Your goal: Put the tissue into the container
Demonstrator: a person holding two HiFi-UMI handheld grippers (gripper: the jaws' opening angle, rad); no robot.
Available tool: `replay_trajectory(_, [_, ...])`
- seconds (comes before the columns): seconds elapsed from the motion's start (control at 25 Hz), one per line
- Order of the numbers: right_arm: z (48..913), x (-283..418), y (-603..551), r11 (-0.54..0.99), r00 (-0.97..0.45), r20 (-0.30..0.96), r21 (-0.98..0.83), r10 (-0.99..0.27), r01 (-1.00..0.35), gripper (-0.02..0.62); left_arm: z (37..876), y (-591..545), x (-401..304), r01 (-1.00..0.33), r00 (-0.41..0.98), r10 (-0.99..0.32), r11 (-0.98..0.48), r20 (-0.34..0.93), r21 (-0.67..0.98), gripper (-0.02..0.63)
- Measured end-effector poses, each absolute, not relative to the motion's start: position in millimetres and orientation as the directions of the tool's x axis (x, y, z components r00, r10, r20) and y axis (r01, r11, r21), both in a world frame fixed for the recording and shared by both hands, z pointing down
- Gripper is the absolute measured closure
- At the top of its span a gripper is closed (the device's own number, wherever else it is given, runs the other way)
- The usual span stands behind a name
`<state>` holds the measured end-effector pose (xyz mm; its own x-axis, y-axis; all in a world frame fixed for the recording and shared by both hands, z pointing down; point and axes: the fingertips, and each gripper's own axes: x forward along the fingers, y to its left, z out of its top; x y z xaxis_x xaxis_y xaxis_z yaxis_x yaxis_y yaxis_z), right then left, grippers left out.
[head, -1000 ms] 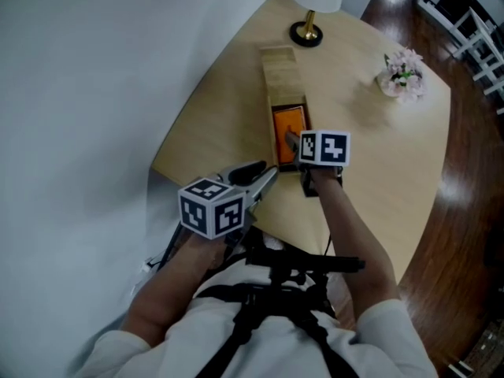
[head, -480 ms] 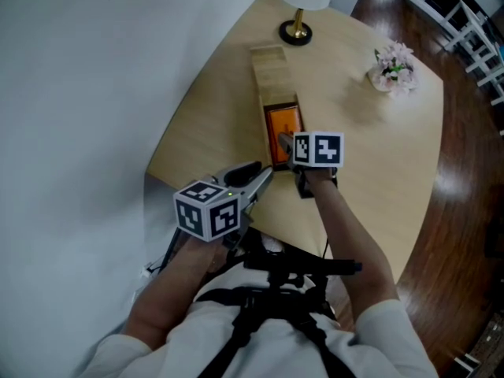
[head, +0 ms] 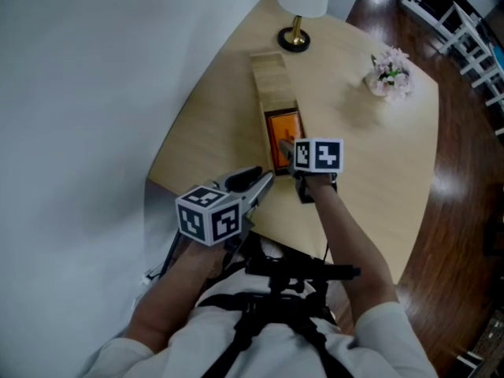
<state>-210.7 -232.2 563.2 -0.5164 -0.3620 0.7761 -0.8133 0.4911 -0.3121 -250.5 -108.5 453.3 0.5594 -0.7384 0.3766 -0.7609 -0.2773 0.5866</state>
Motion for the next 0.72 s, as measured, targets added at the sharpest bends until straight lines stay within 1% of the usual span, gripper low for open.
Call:
replay_trajectory(0.36, [563.8,-209.7,-231.3,0.493,-0.512,0.782,-0.308,-0.356,-0.814,0.331,450.6,-110.4,-250.8,-0.747,0.576,-0.735,-0.294,0.358,0.596,0.476])
replay_trajectory(0.6, [565.9,-211.1,-228.4,0.52,-0.532,0.787,-0.326,-0.314,-0.79,0.331,445.3,-114.1,-252.8,-0.754,0.553,-0.756,-0.274,0.351,0.597,0.476])
replay_trajectory(0.72, [559.1,-210.9,-230.9,0.537,-0.542,0.779,-0.324,-0.315,-0.779,0.331,443.7,-116.6,-250.2,-0.758,0.542,-0.764,-0.266,0.35,0.595,0.477])
